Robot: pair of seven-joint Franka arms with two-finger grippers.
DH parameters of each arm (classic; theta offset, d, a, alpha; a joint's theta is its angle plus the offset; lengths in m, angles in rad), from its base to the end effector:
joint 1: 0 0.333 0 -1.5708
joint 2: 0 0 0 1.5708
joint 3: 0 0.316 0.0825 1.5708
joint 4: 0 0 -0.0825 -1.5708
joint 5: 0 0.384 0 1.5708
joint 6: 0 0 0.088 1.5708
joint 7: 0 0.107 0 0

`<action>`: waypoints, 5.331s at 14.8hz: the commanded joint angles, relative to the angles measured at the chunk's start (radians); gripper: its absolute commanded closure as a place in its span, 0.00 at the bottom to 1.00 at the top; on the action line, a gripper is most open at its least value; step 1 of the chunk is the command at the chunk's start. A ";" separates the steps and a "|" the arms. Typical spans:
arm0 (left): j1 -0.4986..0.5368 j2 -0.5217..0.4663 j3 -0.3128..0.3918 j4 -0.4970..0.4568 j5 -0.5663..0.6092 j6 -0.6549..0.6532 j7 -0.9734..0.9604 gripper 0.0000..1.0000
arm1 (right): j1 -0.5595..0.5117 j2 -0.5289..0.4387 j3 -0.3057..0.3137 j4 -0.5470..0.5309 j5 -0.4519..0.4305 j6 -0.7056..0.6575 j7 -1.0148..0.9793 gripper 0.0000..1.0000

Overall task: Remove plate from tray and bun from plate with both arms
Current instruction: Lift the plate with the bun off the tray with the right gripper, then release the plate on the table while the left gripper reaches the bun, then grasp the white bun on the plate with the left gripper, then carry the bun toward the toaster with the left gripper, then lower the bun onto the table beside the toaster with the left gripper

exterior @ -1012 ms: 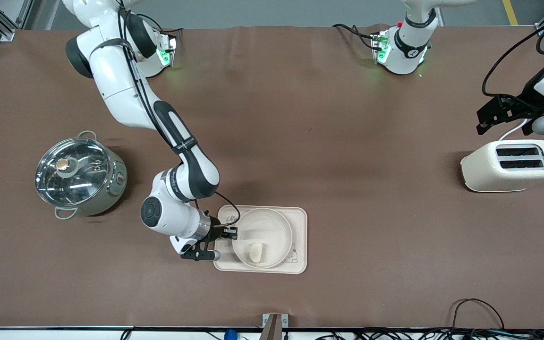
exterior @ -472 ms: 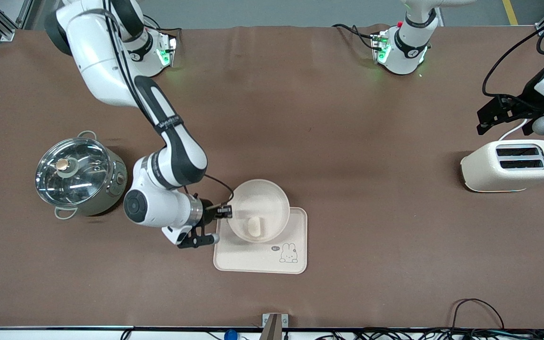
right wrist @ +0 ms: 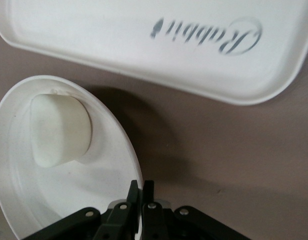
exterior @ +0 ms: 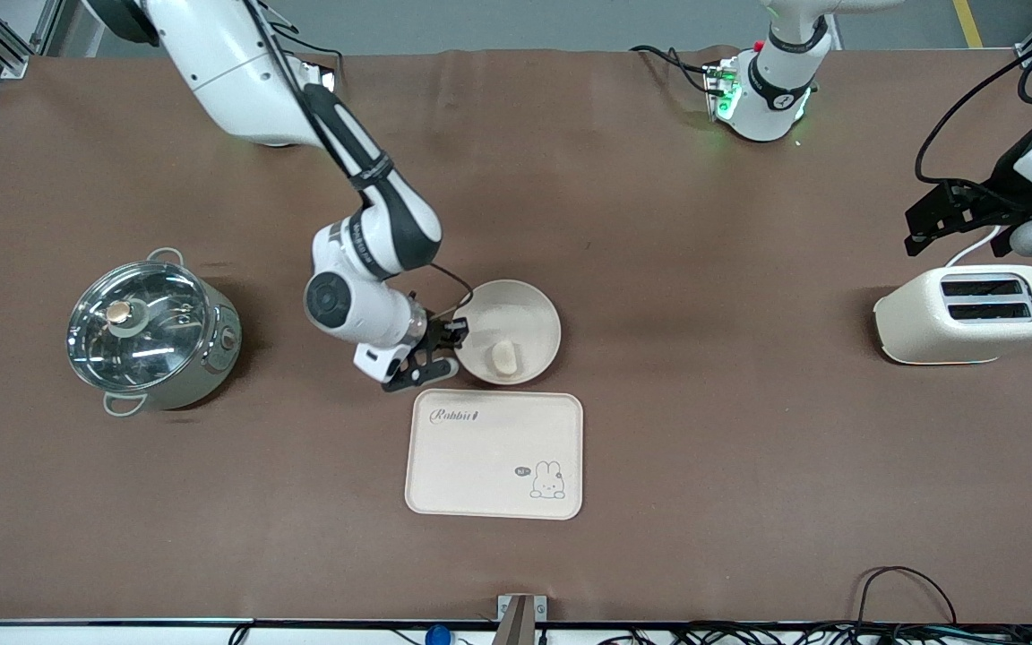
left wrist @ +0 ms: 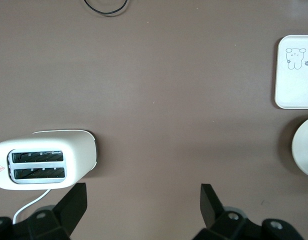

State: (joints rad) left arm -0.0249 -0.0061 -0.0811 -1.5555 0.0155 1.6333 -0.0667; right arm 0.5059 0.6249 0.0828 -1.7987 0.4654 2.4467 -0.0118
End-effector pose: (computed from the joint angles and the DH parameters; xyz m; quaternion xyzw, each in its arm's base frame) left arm 0.5564 -0.0578 0.6409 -0.9989 0.0198 -0.0425 0.0044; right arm 0.5486 0.3621 0.2025 -0.9785 -0.1113 0.0405 0.1687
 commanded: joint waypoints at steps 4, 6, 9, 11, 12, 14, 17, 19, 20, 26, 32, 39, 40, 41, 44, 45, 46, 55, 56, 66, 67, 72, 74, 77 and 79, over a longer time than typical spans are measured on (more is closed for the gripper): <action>-0.001 0.006 0.003 0.015 0.012 -0.064 -0.015 0.00 | 0.002 -0.056 0.035 -0.120 0.045 0.088 -0.019 0.94; -0.003 0.005 0.003 0.017 0.011 -0.078 -0.012 0.00 | -0.024 -0.056 0.035 -0.114 0.045 0.056 -0.017 0.29; -0.013 0.005 -0.005 0.017 0.001 -0.096 -0.028 0.00 | -0.033 -0.076 0.025 -0.073 0.041 -0.021 -0.014 0.00; -0.013 0.002 -0.041 0.017 0.000 -0.116 -0.082 0.00 | -0.049 -0.114 -0.007 -0.038 0.032 -0.102 -0.013 0.00; -0.013 0.003 -0.066 0.015 -0.005 -0.119 -0.106 0.00 | -0.049 -0.149 -0.038 -0.033 0.032 -0.138 -0.013 0.00; -0.023 0.029 -0.126 0.017 -0.082 -0.118 -0.229 0.00 | -0.046 -0.227 -0.107 -0.033 0.027 -0.190 -0.011 0.00; -0.067 0.136 -0.276 0.017 -0.101 0.013 -0.468 0.00 | -0.046 -0.312 -0.202 -0.033 -0.087 -0.271 -0.010 0.00; -0.133 0.243 -0.305 0.018 -0.091 0.138 -0.597 0.00 | -0.049 -0.367 -0.256 -0.031 -0.238 -0.325 -0.011 0.00; -0.180 0.300 -0.305 0.021 -0.089 0.204 -0.632 0.00 | -0.049 -0.401 -0.286 -0.031 -0.292 -0.371 -0.011 0.00; -0.397 0.661 -0.301 0.028 0.277 0.613 -1.100 0.00 | -0.053 -0.577 -0.469 -0.004 -0.314 -0.601 -0.020 0.00; -0.475 0.821 -0.292 0.029 0.357 0.828 -1.285 0.00 | -0.069 -0.597 -0.512 0.205 -0.387 -0.833 -0.027 0.00; -0.540 0.853 -0.223 0.029 0.356 0.905 -1.314 0.76 | -0.317 -0.685 -0.330 0.210 -0.445 -0.906 -0.109 0.00; -0.540 0.850 -0.223 0.029 0.357 0.905 -1.312 0.80 | -0.342 -0.686 -0.310 0.211 -0.447 -0.916 -0.109 0.00; -0.538 0.845 -0.223 0.029 0.359 0.904 -1.314 0.86 | -0.369 -0.688 -0.296 0.211 -0.447 -0.917 -0.111 0.00; -0.524 0.804 -0.224 0.026 0.363 0.817 -1.314 1.00 | -0.409 -0.688 -0.259 0.211 -0.447 -0.919 -0.111 0.00; -0.518 0.770 -0.226 0.028 0.363 0.750 -1.296 1.00 | -0.409 -0.688 -0.259 0.213 -0.449 -0.925 -0.109 0.00; -0.506 0.747 -0.229 0.029 0.357 0.694 -1.258 1.00 | -0.408 -0.686 -0.259 0.214 -0.449 -0.923 -0.109 0.00; 0.014 0.724 -0.377 -0.032 0.339 0.608 -0.477 1.00 | -0.371 -0.677 -0.258 0.225 -0.452 -0.920 -0.100 0.00; 0.048 0.736 -0.378 -0.032 0.339 0.614 -0.407 0.99 | -0.365 -0.674 -0.258 0.223 -0.452 -0.916 -0.099 0.00; 0.166 0.793 -0.374 -0.034 0.351 0.658 -0.225 0.00 | -0.333 -0.671 -0.258 0.226 -0.415 -0.885 -0.097 0.00; 0.166 0.785 -0.374 -0.031 0.351 0.657 -0.225 0.00 | -0.327 -0.671 -0.258 0.226 -0.415 -0.887 -0.097 0.00; 0.172 0.776 -0.374 -0.025 0.353 0.655 -0.220 0.00 | -0.316 -0.671 -0.258 0.226 -0.416 -0.887 -0.099 0.00; 0.178 0.769 -0.374 -0.023 0.354 0.654 -0.219 0.00 | -0.314 -0.671 -0.258 0.226 -0.416 -0.885 -0.100 0.00; 0.184 0.738 -0.381 0.001 0.354 0.652 -0.220 0.00 | -0.314 -0.671 -0.258 0.226 -0.416 -0.885 -0.100 0.00; 0.184 0.654 -0.387 0.006 0.353 0.646 -0.214 0.00 | -0.314 -0.671 -0.258 0.226 -0.416 -0.885 -0.105 0.00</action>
State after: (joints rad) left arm 0.1466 0.7512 -0.4501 -1.5346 0.3569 2.2960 -0.2948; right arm 0.1908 -0.0419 -0.1758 -1.5692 0.0384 1.5573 -0.1134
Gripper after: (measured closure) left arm 0.000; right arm 0.000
